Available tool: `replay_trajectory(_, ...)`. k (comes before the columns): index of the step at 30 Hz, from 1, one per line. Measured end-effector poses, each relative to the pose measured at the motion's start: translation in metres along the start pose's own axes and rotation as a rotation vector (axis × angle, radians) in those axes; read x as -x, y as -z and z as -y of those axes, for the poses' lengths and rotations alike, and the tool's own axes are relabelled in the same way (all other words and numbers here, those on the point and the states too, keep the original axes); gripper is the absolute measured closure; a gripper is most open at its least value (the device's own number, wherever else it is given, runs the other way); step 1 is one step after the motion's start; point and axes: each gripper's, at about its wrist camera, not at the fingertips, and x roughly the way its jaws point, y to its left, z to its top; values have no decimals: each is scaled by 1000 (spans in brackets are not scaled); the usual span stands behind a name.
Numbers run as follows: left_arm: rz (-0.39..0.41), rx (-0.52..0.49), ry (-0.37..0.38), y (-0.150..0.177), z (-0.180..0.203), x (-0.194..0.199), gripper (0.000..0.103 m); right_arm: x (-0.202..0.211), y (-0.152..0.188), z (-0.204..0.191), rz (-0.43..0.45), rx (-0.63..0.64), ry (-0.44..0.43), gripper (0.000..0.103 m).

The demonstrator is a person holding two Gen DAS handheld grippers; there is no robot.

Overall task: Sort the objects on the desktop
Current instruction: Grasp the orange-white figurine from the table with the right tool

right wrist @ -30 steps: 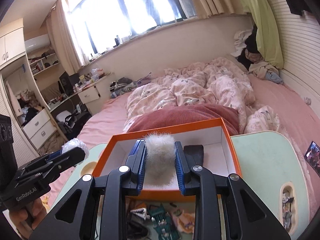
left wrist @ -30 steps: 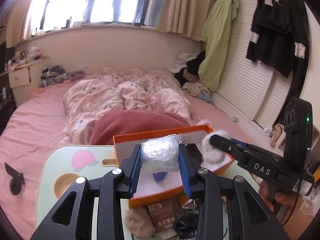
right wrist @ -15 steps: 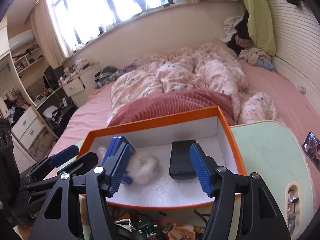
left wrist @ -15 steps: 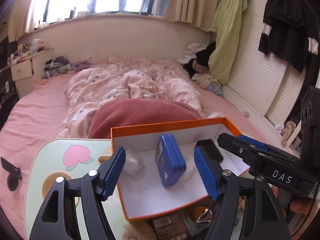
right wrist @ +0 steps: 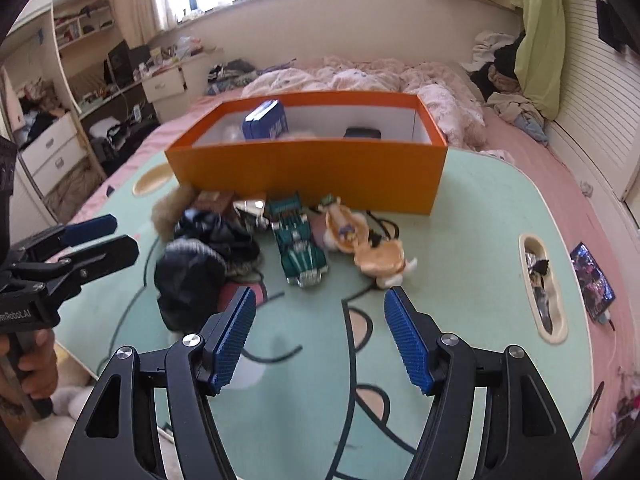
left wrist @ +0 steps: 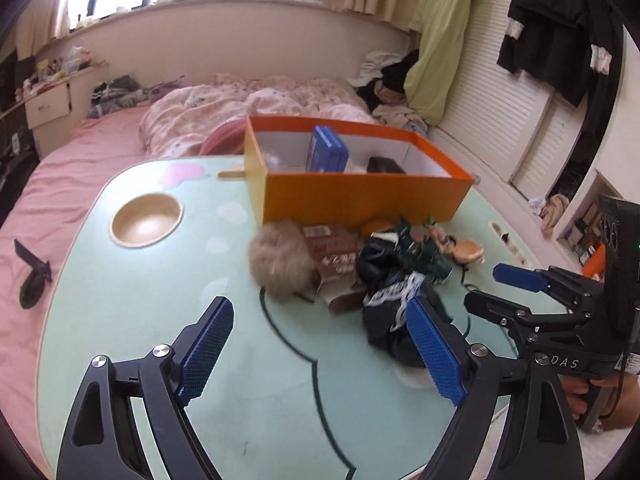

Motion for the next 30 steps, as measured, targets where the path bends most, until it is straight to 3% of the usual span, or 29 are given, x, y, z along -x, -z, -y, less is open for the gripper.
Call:
replay_trajectory(3, -51, 10, -28, 16, -5, -11, 15, -9, 8, -4, -23, 33, 30, 36)
replay_trajectory(4, -42, 1, -54, 20, -4, -13, 14, -14, 8, -4, -41, 33, 39, 31)
replay_trajectory(5, -39, -11, -87, 22, -3, -14, 12, -15, 8, -3, -34, 34, 51, 17)
replay_trajectory(7, -48, -32, -129, 23, 2, -17, 8, -17, 7, 4, -40, 5, 72, 9)
replay_trajectory(8, -59, -42, -154, 23, 4, -19, 0, -17, 6, 7, -40, 0, 75, 6)
replay_trajectory(10, -72, -73, -207, 24, 8, -24, 0, -18, 7, 10, -36, -5, 81, 1)
replay_trajectory(23, -75, -76, -195, 23, 8, -23, 0, -17, 13, 7, -14, 1, 78, 1)
replay_trajectory(30, -73, -76, -190, 23, 9, -22, 0, -13, 12, 8, -4, 5, 6, 1)
